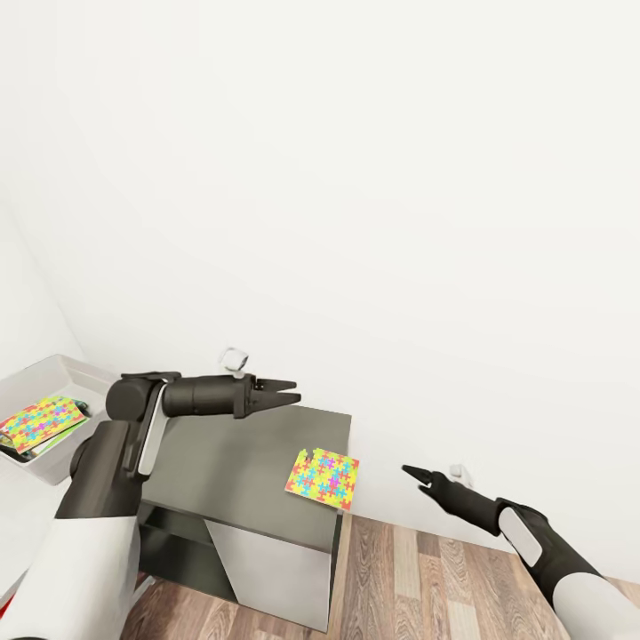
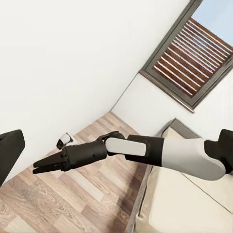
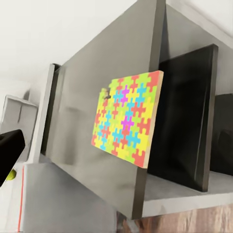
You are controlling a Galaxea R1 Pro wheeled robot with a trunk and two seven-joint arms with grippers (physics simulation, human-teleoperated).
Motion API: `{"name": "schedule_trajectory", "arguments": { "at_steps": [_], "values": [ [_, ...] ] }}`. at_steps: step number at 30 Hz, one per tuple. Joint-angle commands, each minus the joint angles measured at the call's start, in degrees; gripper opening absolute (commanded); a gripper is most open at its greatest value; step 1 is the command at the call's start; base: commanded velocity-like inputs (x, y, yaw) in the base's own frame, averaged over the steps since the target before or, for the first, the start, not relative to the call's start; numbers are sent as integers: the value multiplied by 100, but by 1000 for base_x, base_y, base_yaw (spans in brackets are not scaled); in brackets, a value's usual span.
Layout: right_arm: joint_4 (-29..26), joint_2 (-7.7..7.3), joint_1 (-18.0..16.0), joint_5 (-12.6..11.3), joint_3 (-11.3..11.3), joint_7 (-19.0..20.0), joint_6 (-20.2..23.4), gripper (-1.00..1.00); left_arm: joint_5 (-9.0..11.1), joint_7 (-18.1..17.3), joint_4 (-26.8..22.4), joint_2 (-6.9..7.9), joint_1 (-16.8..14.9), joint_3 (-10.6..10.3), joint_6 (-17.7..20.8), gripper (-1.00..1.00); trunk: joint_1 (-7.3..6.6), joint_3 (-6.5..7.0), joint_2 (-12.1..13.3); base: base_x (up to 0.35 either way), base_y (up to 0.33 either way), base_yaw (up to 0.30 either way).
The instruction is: Put all the toys in the child's room - the three board games (two on the bed and one on the table), the two jigsaw puzzles on the table, and the tennis ball on the table - inside the toy box on the table in the child's room.
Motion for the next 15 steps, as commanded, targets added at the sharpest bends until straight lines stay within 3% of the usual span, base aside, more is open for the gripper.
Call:
{"name": "schedule_trajectory", "arguments": {
  "at_steps": [1, 15],
  "values": [
    [-2, 5, -6, -37, -1, 22, 54, 100, 6, -19, -1, 0, -4, 2, 59, 100, 4, -13, -13, 0, 0, 0],
    [-10, 25, -2, -40, -92, 152, 101, 100, 16, -37, -2, -3, 2, 29, 67, 100, 4, -13, -13, 0, 0, 0]
  ]
}}
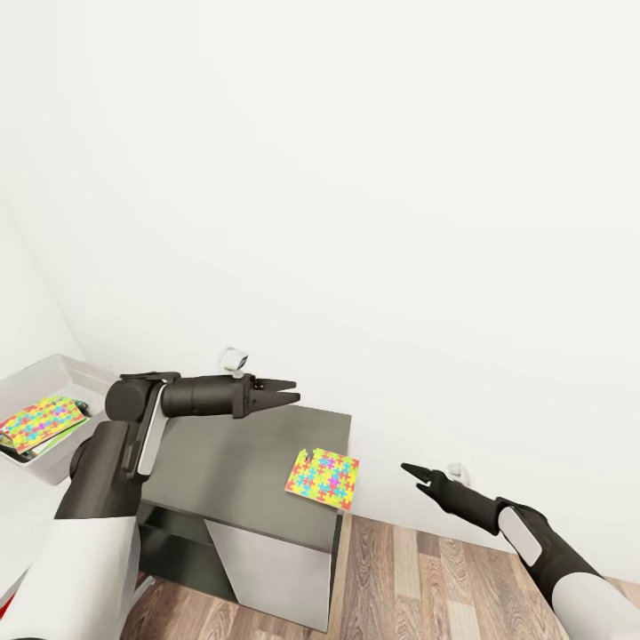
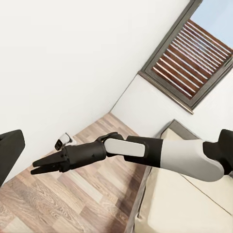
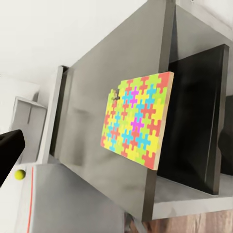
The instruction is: Put all the toys in the child's room - the three board games (two on the bed and one on the table), the two jigsaw puzzles on the table, and the tennis ball on the table - inside the toy box on the table in the child's room.
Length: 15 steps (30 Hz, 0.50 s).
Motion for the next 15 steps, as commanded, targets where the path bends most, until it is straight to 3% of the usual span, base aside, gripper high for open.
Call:
{"name": "schedule_trajectory", "arguments": {
  "at_steps": [1, 15],
  "values": [
    [0, 2, -5, -29, -21, 5, 45, 100, 6, -17, 0, 1, -5, 4, 65, 100, 4, -13, -12, 0, 0, 0],
    [1, 6, -5, -22, -44, 6, 37, 100, 337, -12, -33, 3, -5, -29, 69, 100, 4, -13, -12, 0, 0, 0]
  ]
}}
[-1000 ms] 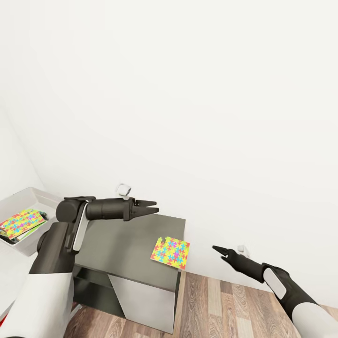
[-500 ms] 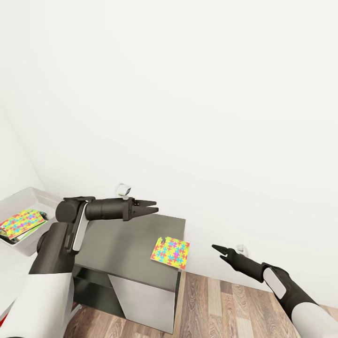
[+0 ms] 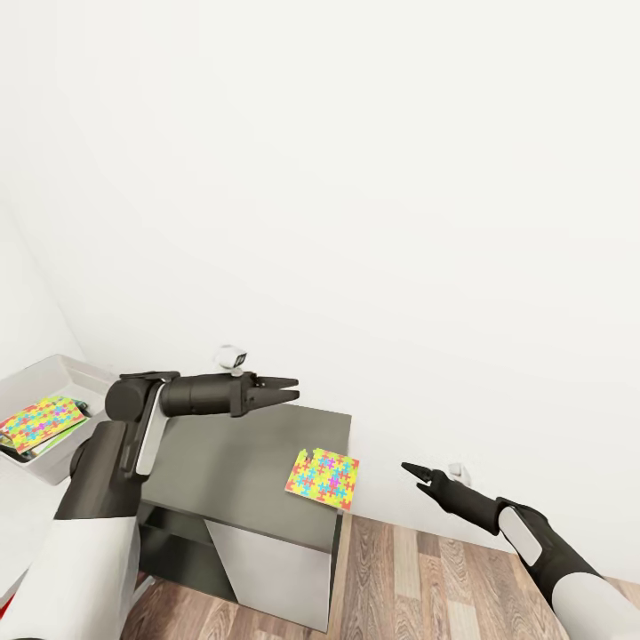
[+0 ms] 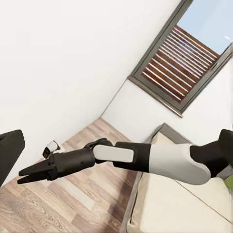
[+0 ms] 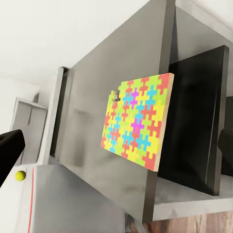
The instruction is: Put all the toys in the child's room - the three board games (two on the bed and one on the table), the two jigsaw puzzles on the table, and the tennis ball on the table - inside the toy box on the table in the child's room.
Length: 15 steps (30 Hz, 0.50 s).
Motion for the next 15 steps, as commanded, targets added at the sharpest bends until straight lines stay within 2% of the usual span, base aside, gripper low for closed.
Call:
{"name": "schedule_trajectory", "arguments": {
  "at_steps": [1, 13, 15],
  "values": [
    [0, 0, -5, -25, -12, 6, 45, 100, 13, -14, -1, 1, -5, 0, 60, 100, 4, -13, -13, 0, 0, 0],
    [0, 3, -5, -17, -10, 10, 25, 100, 9, -5, -1, 0, 3, -3, 60, 100, 4, -18, -13, 0, 0, 0],
    [0, 6, -5, -17, -7, -8, 18, 100, 14, -5, -2, 4, 3, 1, 60, 100, 47, -57, -93, 0, 0, 0]
  ]
}}
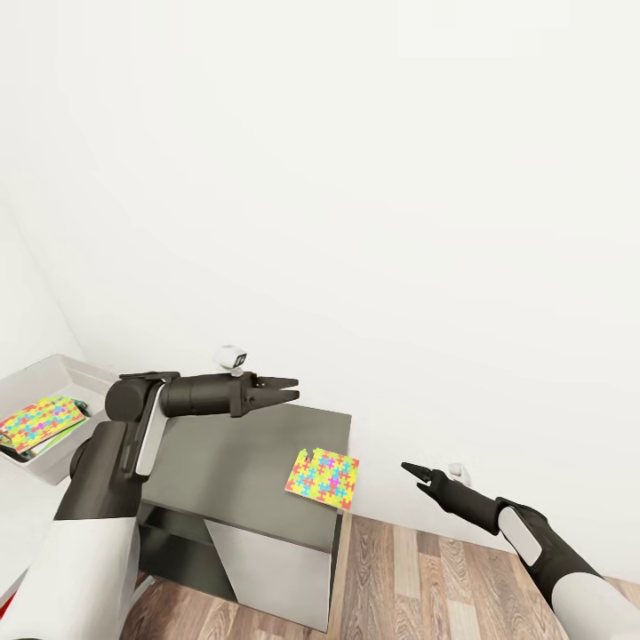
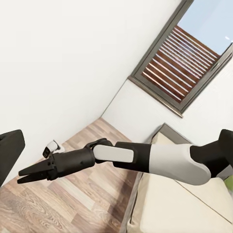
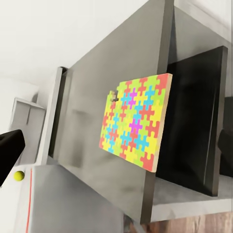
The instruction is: Put all the toys in the child's room - the three board games (two on the bed and one on the table), the two jigsaw puzzles on the table, and the tennis ball on the table - inside the toy box on the table in the child's room.
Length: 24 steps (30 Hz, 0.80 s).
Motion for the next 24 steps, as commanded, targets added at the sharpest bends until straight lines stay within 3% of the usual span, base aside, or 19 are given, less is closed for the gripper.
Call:
{"name": "schedule_trajectory", "arguments": {
  "at_steps": [1, 6, 13, 18, 24],
  "values": [
    [0, 1, -5, -27, -10, -2, 39, 100, 9, -14, -1, 3, -5, 3, 60, 100, 26, -33, -54, 0, 0, 0],
    [-7, 9, -5, -17, 15, -9, 42, 100, 10, -14, -1, 5, -5, 9, 60, 100, 136, -132, -255, 0, 0, 0],
    [-42, 182, -59, -32, 14, -70, 225, 100, 13, -14, -1, 10, -5, 45, 60, 100, 289, -262, -536, 0, 0, 0],
    [-9, 240, -141, -53, -55, -460, 535, 100, -9, -14, -1, 9, -5, 52, 60, 100, 399, -352, -736, 0, 0, 0],
    [7, 263, -160, -272, -599, -670, 685, 100, 7, -14, -1, 22, -5, 64, 60, 100, 531, -460, -977, 0, 0, 0]
  ]
}}
